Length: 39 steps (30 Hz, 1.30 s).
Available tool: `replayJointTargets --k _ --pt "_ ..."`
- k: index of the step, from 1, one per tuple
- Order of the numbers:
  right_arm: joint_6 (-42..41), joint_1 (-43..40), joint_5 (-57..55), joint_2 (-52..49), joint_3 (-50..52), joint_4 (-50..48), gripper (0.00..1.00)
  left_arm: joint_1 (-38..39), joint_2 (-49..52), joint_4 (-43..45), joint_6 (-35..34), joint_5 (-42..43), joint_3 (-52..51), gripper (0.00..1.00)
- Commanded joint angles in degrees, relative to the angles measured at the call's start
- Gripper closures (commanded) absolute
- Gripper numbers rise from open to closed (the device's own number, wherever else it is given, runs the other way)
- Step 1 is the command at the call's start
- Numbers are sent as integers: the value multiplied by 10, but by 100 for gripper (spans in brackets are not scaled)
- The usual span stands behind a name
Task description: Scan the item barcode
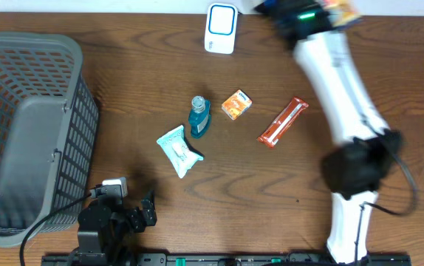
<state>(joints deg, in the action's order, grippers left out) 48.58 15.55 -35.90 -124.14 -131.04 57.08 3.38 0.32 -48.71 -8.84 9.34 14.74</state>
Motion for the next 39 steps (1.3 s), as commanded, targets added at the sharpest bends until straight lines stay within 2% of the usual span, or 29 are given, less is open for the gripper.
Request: replayJointTargets --k 1,2,5,12,20,22,25,27,28,29,34,39 --pt "-146 -106 115 8 -4 38 99 -2 -1 -20 0 7 -4 1" --pt "-174 -146 147 2 -2 47 99 -2 -1 -20 0 7 -4 1" --pt "-184 -218 172 -4 20 43 99 -2 -1 -20 0 7 -4 1" --pt "-179 -389 148 -4 182 -64 99 -2 -1 -20 0 7 -4 1" --pt "-168 -523 125 -4 313 -174 96 -2 -1 -20 0 7 -4 1" --pt "-178 -550 124 -4 325 -189 86 -2 -1 -20 0 7 -4 1" --pt "-199 -563 125 -2 324 -197 49 -2 -1 -20 0 7 -4 1" --pt "-211 -558 124 0 317 -199 30 -2 -1 -20 0 7 -4 1" --pt "-224 -552 124 3 311 -199 11 -2 -1 -20 0 7 -4 1" --pt "-238 -546 125 6 304 -199 1 -2 -1 -20 0 7 -4 1" --pt "-354 -487 177 64 276 -198 1 -2 -1 -20 0 7 -4 1" --pt "-477 -408 347 149 276 -153 1 -2 -1 -20 0 7 -4 1"
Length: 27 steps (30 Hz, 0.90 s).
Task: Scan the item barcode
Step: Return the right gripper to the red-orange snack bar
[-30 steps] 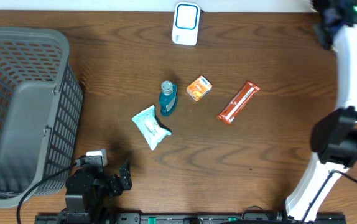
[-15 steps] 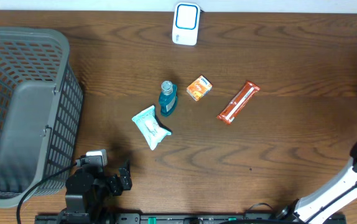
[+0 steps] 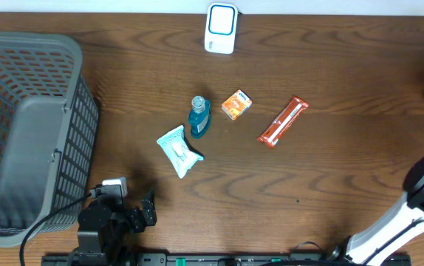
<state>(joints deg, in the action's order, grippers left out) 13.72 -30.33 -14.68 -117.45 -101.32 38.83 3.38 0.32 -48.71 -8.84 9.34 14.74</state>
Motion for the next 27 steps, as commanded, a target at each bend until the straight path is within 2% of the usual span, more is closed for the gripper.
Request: replayJointTargets --k 1,6,10,11,14,17,19,23,27 --pt "-169 70 172 97 -21 50 1 -2 -1 -20 0 7 -4 1" --pt "-339 156 289 120 -21 99 1 -2 -1 -20 0 7 -4 1" --pt "-344 228 374 109 -19 144 1 -2 -1 -20 0 7 -4 1" --pt "-344 248 376 106 -19 154 4 -2 -1 -20 0 7 -4 1" --pt "-345 303 371 94 -19 179 11 -2 -1 -20 0 7 -4 1" --pt "-371 352 371 79 -18 214 13 -2 -1 -20 0 7 -4 1" --pt "-405 389 349 66 -12 238 21 -2 -1 -20 0 7 -4 1" --pt "-544 457 225 25 -8 306 23 -2 -1 -20 0 7 -4 1" --pt "-622 507 160 -24 -8 335 27 -2 -1 -20 0 7 -4 1"
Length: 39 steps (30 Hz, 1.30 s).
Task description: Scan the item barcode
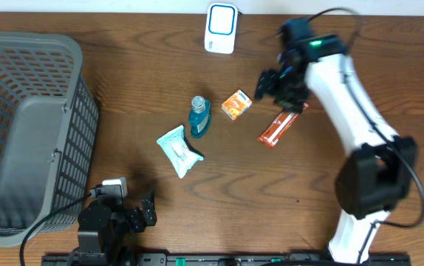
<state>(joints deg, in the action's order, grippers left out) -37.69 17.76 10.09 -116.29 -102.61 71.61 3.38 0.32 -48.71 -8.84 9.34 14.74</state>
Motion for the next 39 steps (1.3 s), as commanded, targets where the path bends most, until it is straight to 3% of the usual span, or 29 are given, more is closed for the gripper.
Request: replayJointTargets --k 1,5,14,17,22,28,33,39 --pt "-117 35 -96 -47 5 8 28 -2 -1 -20 0 7 -4 1" --pt "-154 57 -153 -99 5 4 36 -2 -1 -20 0 7 -4 1" --pt "-167 51 -235 -166 5 4 40 -2 -1 -20 0 7 -4 1" --pt "-164 50 -235 -190 5 13 55 -2 -1 -20 0 7 -4 1" --pt "-149 51 -219 -235 6 34 99 -2 -1 -20 0 7 -4 1" --pt "-108 50 -189 -228 -3 48 99 -2 -1 -20 0 7 -4 1" --pt "-86 50 -166 -156 -13 53 99 -2 -1 -20 0 7 -4 1" --pt "37 48 -13 -38 -13 -12 99 -2 -1 -20 0 7 -4 1"
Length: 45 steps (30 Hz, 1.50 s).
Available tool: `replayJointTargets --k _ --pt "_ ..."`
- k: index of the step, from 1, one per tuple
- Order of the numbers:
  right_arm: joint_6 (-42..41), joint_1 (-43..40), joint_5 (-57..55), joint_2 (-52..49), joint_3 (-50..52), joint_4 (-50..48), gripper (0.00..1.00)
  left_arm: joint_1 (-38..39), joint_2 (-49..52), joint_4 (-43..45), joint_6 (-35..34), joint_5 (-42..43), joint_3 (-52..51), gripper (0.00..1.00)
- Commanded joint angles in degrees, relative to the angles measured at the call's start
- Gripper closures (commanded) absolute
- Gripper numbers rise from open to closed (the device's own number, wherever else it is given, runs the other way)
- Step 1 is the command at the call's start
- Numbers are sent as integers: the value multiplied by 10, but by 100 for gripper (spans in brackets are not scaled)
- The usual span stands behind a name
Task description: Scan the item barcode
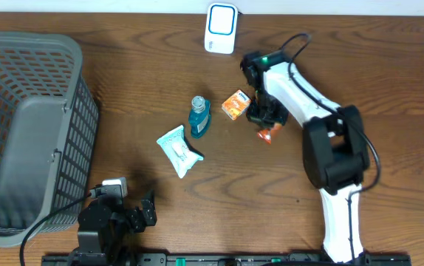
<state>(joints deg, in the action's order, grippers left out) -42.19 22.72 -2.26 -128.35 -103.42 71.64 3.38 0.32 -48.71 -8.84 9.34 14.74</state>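
Note:
My right gripper [262, 113] hangs low over the red snack bar [265, 135]. Only the bar's lower left end shows beneath it. From above I cannot make out how the jaws stand. An orange box [236, 104] lies just left of the gripper. Further left are a blue bottle [199, 117] and a pale wipes packet [179, 151]. The white and blue scanner [221, 27] stands at the table's far edge. My left gripper [147, 207] rests at the near left edge, away from every item.
A large grey basket [27, 133] fills the left side of the table. The right arm [301, 92] runs from the near edge up past the table's middle right and bends back over the items. A cable loops near the left arm's base.
My right gripper has moved left and nearer, from above the bar's upper right end to right over the bar, covering most of it. The items and the left arm have not moved.
The right arm first reached to the far right corner, then swung off to the right edge, almost out of view. It then came back above the red bar's upper end and now sits low over the bar. All items lie where they were.

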Motion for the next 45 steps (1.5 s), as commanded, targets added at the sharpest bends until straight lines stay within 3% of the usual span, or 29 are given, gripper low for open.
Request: replayJointTargets --k 1,9,14,19,33,35,36,41,45 --pt "94 -2 132 94 -5 -16 99 -2 -1 -20 0 7 -4 1" --pt "243 -1 330 123 4 -57 99 -2 -1 -20 0 7 -4 1" --pt "254 -7 424 120 70 -129 99 -2 -1 -20 0 7 -4 1" --pt "320 -28 558 120 139 -217 99 -2 -1 -20 0 7 -4 1" --pt "350 -142 565 120 304 -262 99 -2 -1 -20 0 7 -4 1" --pt "350 -144 553 120 317 -262 88 -2 -1 -20 0 7 -4 1" --pt "350 -144 532 120 321 -262 82 -2 -1 -20 0 7 -4 1" --pt "278 -144 354 120 323 -256 86 -2 -1 -20 0 7 -4 1" --pt "235 -144 294 120 323 -259 83 -2 -1 -20 0 7 -4 1"
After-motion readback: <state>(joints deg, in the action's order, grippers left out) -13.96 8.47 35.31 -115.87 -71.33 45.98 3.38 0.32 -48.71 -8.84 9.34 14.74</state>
